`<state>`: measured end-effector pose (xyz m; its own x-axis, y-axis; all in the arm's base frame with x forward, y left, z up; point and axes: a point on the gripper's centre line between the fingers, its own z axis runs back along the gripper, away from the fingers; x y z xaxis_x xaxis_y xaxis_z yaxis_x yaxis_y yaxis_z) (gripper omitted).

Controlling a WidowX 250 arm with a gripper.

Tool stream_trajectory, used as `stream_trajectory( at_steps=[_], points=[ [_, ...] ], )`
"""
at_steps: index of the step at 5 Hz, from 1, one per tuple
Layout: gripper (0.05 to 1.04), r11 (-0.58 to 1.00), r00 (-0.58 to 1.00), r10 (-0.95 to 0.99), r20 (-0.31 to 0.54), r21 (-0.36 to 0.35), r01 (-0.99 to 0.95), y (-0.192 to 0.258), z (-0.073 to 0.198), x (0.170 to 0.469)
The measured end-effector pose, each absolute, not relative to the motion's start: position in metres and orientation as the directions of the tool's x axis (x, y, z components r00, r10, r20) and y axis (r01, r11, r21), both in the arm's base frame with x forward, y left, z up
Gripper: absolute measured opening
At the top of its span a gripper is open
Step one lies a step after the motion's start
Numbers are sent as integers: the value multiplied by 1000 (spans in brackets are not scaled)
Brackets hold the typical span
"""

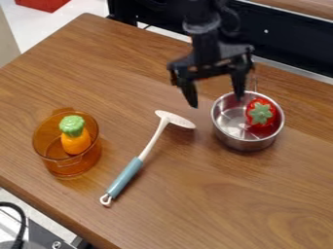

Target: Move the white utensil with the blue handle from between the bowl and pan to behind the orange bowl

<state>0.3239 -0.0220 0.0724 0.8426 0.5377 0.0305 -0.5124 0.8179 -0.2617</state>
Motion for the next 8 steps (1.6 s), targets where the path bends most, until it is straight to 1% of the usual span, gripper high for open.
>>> stream_trajectory(
  at_steps=[1,2,4,5,6,7,8],
  points=[
    [997,829,863,505,21,-290,-478,-13,87,313],
    [997,854,886,463,19,-277,-440,-5,89,299],
    [997,901,924,381,-8,-220,-374,7,75,268],
    [997,926,942,335,6,-189,-328,13,66,251],
    [997,959,975,220,15,-186,-213,21,57,230],
    [997,975,987,150,59,-172,-138,22,48,213],
    [997,988,987,95,129,-133,-77,23,38,211]
  ],
)
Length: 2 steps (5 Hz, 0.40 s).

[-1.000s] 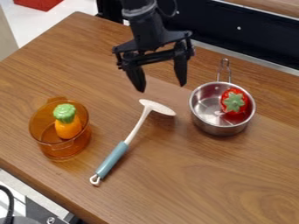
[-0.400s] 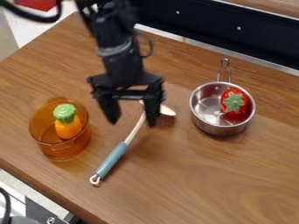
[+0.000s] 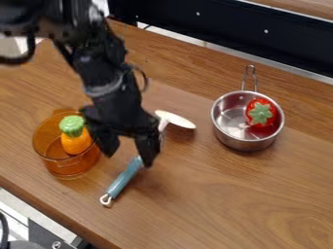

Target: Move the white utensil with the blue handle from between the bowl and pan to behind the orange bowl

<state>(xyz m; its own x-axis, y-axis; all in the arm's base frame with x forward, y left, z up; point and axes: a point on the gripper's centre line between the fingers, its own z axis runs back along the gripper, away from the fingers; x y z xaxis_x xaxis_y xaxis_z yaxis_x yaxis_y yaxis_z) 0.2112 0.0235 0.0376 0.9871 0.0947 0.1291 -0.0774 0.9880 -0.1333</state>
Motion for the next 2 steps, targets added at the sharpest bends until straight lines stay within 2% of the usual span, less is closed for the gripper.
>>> stream_trajectory(
  at_steps=[2],
  points=[
    [997,997,983,75,169,-44,-69,16,17,212]
  ],
)
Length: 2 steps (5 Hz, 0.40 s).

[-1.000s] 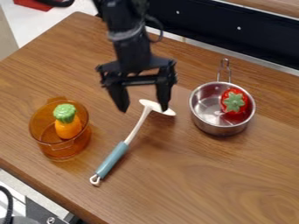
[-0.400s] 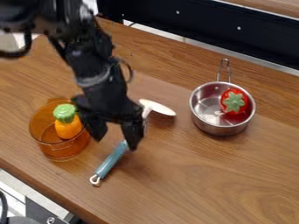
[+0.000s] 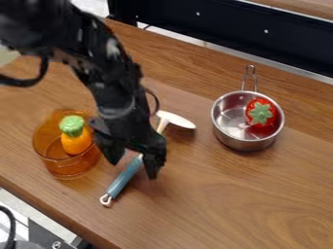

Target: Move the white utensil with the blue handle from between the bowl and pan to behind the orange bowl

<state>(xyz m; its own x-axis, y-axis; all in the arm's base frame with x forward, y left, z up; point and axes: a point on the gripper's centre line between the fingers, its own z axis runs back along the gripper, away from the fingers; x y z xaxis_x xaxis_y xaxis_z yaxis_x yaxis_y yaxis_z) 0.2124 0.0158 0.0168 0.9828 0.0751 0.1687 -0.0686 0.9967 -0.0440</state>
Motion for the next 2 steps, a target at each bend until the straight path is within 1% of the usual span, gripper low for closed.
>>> stream_trajectory(
  at_steps=[1,2],
  points=[
    [997,995,981,96,166,-17,-95,15,10,215],
    [972,996,990,92,109,-2,-92,13,1,211]
  ],
)
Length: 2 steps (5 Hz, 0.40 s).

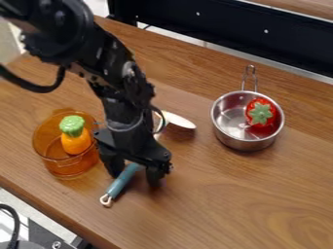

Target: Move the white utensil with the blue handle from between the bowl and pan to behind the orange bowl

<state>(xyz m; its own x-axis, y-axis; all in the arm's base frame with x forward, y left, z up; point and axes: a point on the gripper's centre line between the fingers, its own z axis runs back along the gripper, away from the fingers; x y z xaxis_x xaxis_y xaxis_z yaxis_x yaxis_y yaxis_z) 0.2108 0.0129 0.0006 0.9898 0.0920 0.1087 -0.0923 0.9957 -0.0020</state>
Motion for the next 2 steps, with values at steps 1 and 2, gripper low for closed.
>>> stream_trajectory(
  at_steps=[1,2],
  points=[
    [723,993,987,115,111,-20,-113,13,0,214],
    [432,992,984,127,123,-31,-125,13,0,216]
  ],
)
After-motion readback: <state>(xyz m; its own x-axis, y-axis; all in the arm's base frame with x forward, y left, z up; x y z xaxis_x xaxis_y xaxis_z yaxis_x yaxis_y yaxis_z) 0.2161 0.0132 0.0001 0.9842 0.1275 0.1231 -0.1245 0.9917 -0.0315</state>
